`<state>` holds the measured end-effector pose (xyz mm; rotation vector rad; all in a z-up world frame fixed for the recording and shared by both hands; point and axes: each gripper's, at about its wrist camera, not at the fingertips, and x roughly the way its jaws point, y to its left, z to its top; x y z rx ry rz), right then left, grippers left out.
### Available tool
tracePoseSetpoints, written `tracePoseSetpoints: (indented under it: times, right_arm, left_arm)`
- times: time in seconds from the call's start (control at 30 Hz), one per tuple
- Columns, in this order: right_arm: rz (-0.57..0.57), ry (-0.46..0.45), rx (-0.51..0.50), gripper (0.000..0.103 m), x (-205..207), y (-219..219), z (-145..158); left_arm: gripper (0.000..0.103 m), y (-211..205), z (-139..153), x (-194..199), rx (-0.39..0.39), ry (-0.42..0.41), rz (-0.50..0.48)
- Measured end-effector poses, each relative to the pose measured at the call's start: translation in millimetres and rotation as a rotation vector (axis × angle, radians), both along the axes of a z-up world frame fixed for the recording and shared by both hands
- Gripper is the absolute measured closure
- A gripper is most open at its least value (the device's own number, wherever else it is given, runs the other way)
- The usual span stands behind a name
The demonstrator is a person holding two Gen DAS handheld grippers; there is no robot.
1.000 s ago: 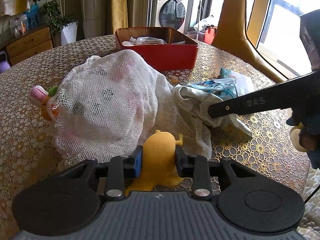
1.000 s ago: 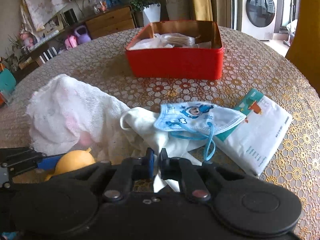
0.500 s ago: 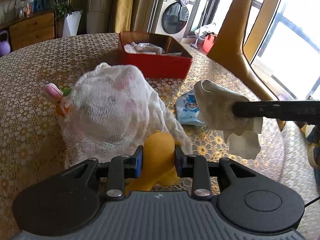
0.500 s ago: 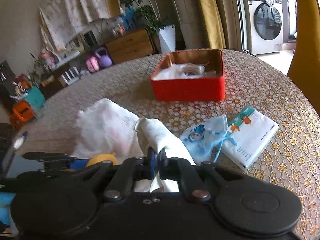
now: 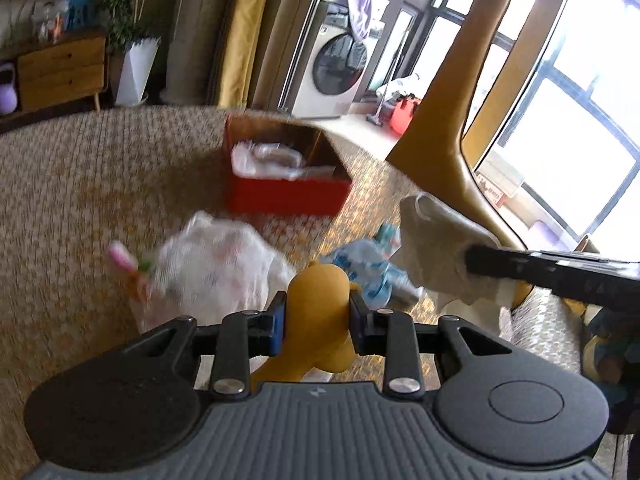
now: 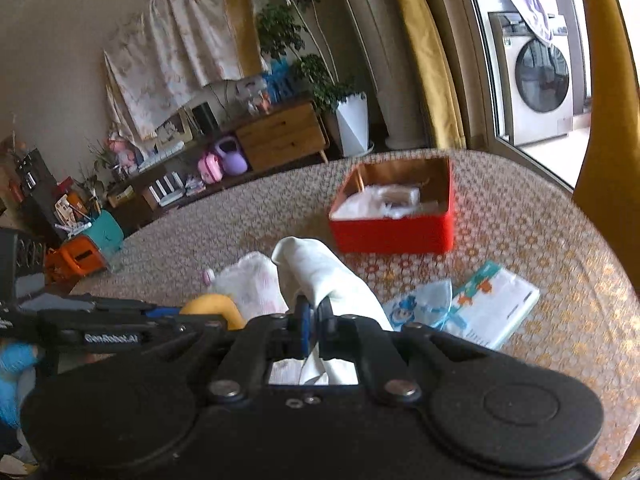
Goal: Organize soft objects
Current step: 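Lift the duck with left gripper while right gripper lifts the white cloth, then carry duck and cloth over the red tin with both grippers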
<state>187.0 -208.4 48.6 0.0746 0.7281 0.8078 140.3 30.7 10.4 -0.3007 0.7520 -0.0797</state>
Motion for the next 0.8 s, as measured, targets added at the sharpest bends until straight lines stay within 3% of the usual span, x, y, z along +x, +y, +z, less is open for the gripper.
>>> tracePoseSetpoints:
  times: [0.27, 0.4, 0.8]
  right_arm:
    - [-0.031, -0.048, -0.02, 0.099, 24, 8, 24]
    - [-0.056, -0.049, -0.025, 0.099, 47, 14, 29]
    - [-0.111, -0.062, -0.059, 0.099, 127, 46, 25]
  left_arm:
    - [0.073, -6, 44, 47, 0.065, -0.053, -0.016]
    - [0.073, -3, 55, 82, 0.06, -0.059, -0.006]
    - [0.073, 9, 46, 184, 0.1, -0.029, 0.045]
